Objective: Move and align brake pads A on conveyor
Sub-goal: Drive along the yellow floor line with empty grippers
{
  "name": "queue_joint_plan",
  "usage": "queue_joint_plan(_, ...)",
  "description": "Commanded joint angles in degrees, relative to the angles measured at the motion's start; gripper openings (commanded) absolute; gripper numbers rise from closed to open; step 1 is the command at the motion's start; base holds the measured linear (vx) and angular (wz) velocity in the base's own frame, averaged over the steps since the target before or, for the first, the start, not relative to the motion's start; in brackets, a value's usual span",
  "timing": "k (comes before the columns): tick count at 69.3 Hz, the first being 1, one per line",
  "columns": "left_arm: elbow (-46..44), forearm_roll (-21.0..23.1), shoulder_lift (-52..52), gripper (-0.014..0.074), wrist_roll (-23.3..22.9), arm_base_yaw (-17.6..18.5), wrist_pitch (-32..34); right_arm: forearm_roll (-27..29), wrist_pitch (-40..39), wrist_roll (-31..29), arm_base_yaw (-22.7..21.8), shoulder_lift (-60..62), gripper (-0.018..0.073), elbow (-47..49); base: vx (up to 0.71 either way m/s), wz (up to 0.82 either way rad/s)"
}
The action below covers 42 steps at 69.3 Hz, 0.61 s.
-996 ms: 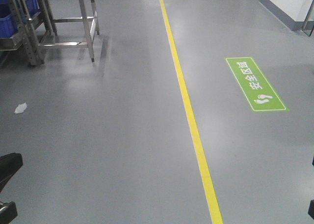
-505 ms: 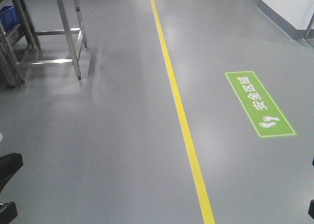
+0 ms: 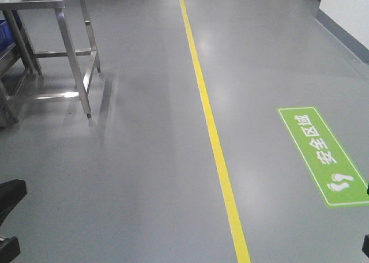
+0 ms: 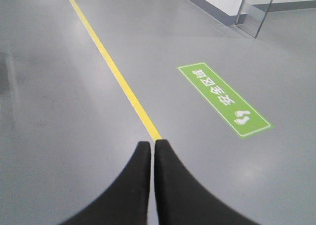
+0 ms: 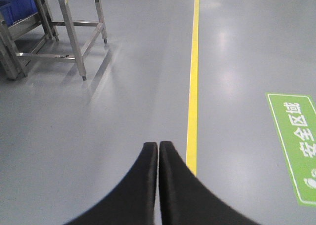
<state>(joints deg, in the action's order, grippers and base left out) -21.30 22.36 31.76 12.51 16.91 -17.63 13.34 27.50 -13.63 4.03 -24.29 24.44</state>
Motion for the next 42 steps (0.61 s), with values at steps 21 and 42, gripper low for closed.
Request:
queue_joint_plan(21,-1.5,0.5,-0.1,-0.0006,0.0,0.4,3.4,0.4,-3.8,-0.6,-0.2,-0.4,-0.001,1.6,0.55,0.0)
queue_joint_plan(42,-1.5,0.5,-0.1,-0.0006,0.0,0.4,3.4,0.4,-3.8,-0.6,-0.2,-0.4,-0.001,1.6,0.51,-0.03)
